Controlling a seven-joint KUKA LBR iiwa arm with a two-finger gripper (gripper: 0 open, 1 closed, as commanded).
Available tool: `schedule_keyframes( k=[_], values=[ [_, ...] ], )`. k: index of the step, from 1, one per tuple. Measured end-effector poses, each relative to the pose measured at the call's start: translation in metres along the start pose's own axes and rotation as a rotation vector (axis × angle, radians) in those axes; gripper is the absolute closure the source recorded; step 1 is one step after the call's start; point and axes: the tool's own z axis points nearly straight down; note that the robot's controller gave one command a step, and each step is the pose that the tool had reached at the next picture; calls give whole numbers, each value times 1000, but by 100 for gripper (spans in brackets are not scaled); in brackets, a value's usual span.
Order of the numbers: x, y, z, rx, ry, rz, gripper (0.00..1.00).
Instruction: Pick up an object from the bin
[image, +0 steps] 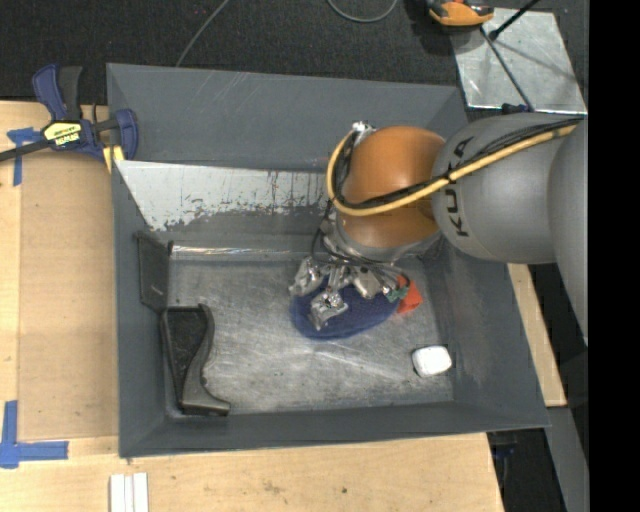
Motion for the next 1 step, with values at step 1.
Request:
schedule_keyframes(
  k=[1],
  values=[
    [65, -50, -145, 6, -4, -162, 100]
  ],
)
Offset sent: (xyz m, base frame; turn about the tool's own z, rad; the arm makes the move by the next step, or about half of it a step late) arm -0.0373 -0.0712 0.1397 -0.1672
